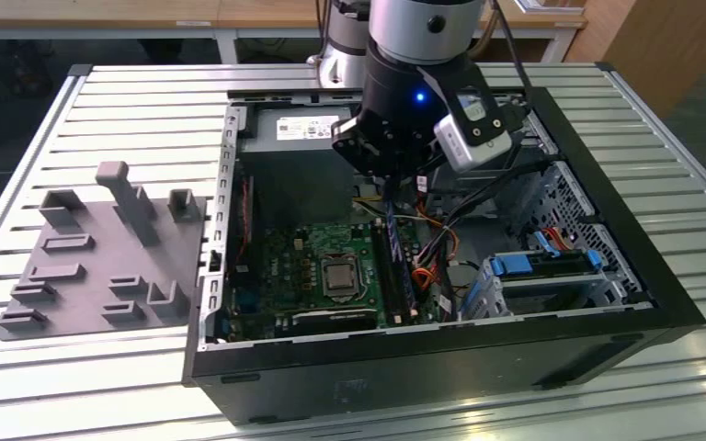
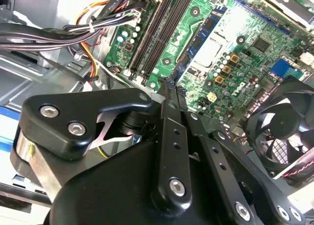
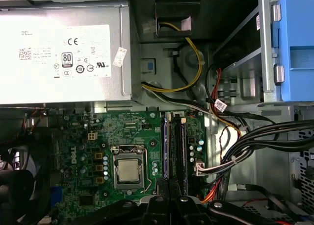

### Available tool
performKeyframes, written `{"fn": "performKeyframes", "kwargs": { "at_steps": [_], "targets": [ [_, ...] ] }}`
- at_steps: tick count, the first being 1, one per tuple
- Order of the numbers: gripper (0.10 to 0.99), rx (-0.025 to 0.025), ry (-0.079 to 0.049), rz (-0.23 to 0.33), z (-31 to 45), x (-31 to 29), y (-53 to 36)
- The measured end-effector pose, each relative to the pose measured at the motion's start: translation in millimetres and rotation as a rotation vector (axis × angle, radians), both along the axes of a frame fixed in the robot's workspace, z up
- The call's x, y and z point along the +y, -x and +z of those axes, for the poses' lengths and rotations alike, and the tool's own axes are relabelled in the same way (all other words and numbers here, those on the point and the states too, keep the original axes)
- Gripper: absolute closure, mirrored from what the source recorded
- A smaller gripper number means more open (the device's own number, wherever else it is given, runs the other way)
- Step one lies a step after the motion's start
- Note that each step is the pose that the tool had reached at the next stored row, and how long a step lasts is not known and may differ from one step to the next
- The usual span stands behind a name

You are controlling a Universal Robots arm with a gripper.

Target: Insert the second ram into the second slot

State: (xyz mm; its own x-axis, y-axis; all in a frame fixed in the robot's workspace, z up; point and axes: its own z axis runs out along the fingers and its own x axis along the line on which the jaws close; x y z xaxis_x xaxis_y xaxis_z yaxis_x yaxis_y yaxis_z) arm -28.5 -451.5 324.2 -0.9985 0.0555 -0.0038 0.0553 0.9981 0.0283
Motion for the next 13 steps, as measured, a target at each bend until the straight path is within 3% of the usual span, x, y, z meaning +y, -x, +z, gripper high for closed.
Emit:
{"fn": "performKeyframes", "kwargs": {
  "at_steps": [13],
  "targets": [
    [0.973,0.0,0.0,0.0,-2.5,0.0,0.0]
  ]
}}
